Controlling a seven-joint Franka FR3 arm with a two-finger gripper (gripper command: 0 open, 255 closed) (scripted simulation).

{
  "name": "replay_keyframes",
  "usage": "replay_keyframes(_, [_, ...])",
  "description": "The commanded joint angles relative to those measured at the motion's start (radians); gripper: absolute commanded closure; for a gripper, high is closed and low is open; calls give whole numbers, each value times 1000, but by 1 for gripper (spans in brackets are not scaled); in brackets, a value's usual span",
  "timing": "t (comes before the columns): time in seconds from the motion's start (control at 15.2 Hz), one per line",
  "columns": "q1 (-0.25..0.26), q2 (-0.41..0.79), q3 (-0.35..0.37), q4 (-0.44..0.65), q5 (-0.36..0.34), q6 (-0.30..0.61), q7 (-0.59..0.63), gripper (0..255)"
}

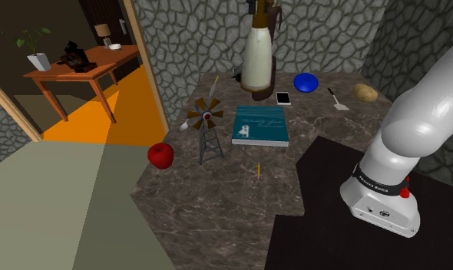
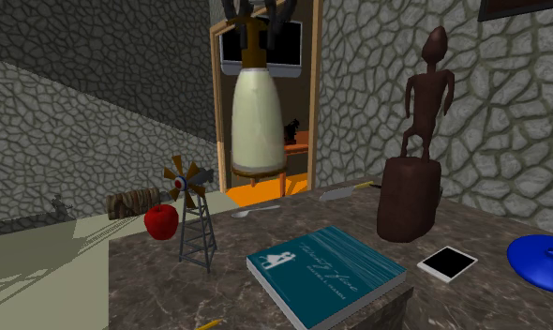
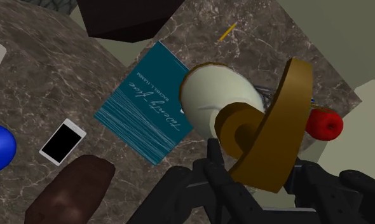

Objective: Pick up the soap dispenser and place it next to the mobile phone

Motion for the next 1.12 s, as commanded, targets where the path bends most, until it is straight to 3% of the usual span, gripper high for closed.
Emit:
replay_keyframes(0.0, [-18, -15, -33, -35, -9, 18, -55, 255])
replay_keyframes(0.53, [-83, -50, -152, -184, -48, 124, -245, 255])
replay_keyframes(1.06, [-149, -13, -270, -254, -83, 228, -428, 255])
